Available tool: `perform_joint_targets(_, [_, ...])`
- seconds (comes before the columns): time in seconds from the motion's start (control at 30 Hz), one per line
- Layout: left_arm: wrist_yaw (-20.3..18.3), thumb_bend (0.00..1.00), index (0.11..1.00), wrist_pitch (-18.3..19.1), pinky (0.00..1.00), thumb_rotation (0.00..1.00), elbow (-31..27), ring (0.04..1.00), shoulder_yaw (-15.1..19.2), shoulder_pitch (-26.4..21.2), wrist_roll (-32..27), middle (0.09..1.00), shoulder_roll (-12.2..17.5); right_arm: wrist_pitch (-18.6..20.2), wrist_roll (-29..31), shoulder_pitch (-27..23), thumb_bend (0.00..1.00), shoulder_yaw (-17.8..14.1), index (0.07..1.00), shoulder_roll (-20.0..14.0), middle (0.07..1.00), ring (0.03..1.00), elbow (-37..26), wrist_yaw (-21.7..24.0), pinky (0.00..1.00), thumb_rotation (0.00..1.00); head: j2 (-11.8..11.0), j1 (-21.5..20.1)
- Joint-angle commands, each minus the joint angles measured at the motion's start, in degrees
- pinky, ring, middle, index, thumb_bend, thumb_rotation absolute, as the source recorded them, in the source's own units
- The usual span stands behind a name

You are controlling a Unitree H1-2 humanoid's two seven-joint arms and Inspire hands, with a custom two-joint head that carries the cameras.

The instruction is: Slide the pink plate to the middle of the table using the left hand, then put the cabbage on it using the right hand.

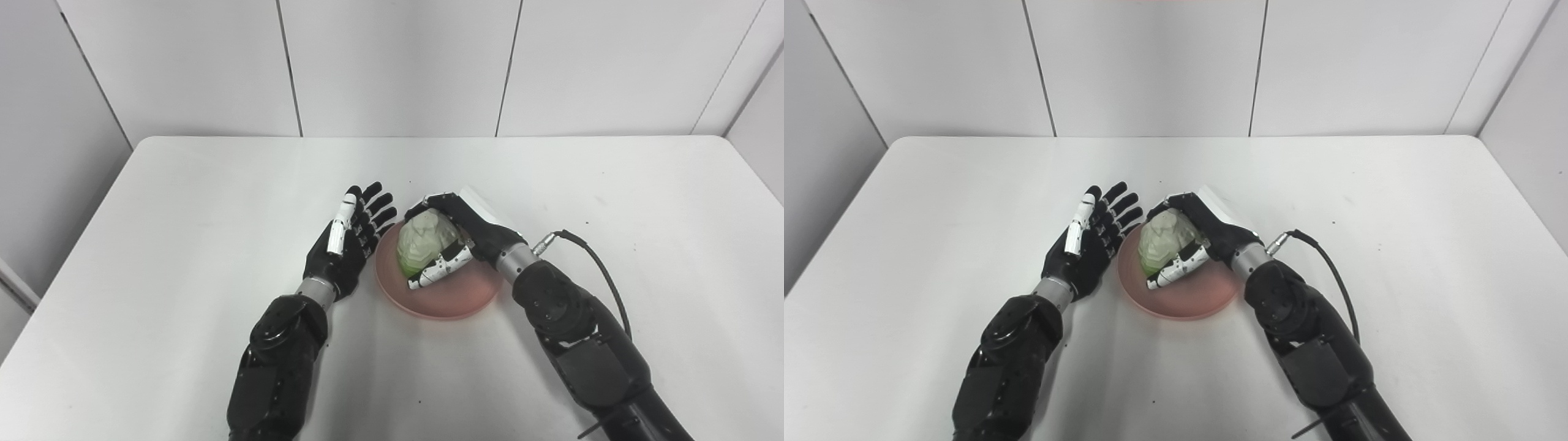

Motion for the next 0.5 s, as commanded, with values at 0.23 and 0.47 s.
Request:
perform_joint_targets(0.23, [-0.27, 0.46, 0.914, 1.14, 0.91, 1.00, -0.63, 0.913, 0.24, -0.46, -0.08, 0.920, 0.73, -1.99, -0.57, -0.62, 0.51, -1.12, 0.549, -0.15, 0.480, 0.386, -0.49, -1.16, 0.39, 0.00, 0.36, -0.99])
perform_joint_targets(0.47, [0.07, 0.45, 0.911, 1.58, 0.90, 1.00, -1.08, 0.912, 0.26, -0.41, 0.05, 0.920, 0.69, -3.02, -1.22, 0.10, 0.51, -0.85, 0.543, -0.28, 0.473, 0.405, -0.20, -2.03, 0.42, 0.00, 0.33, -1.15])
